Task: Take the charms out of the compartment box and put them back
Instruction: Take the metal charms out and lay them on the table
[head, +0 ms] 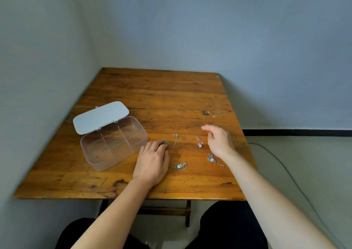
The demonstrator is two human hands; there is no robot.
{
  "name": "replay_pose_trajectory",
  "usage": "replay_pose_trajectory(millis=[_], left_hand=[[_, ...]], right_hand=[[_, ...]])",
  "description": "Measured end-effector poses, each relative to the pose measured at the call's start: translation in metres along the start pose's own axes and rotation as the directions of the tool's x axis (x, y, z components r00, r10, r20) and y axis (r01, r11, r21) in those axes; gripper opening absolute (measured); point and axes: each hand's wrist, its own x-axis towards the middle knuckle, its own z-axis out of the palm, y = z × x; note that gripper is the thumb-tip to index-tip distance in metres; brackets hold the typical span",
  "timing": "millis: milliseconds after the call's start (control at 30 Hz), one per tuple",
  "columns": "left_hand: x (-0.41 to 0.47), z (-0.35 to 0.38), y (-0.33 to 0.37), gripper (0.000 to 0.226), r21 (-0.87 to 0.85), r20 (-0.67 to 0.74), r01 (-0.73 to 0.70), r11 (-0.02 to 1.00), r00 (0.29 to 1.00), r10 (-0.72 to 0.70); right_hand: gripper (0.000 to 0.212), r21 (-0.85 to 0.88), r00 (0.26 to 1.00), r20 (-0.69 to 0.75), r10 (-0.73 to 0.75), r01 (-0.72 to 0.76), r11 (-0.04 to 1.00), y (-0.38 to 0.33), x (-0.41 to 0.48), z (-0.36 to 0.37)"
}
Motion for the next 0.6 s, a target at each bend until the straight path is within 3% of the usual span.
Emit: replay_pose_trajectory(millis=[133, 267, 433, 600], left_hand=[[-0.002, 0.001, -0.001, 0.036, -0.021, -0.012, -0.022, 1.0, 1.0, 0.021], [-0.005, -0.001, -0.001, 0.055, -0.023, 0.008, -0.148, 0.989, 0.989, 0.148], [-0.007, -0.004, -0.001, 0.066, 0.008, 0.018, -0.265, 0.964, 0.964, 0.265], [-0.008, -0.003, 0.0, 0.05, -0.045, 0.0, -0.347, 0.937, 0.938, 0.347]], right_hand=[[0.039, 0.009, 0.988, -0.133, -0.084, 0.086, 0.996, 0.001, -0.031, 0.002], [0.032, -0.017, 0.96, -0.275, -0.049, 0.046, 0.999, 0.014, -0.067, 0.013], [0.072, -0.262, 0.95, -0.293, 0.109, -0.189, 0.946, 0.032, -0.091, 0.025], [0.053, -0.299, 0.945, -0.327, -0.001, -0.103, 0.949, 0.036, -0.094, 0.032]])
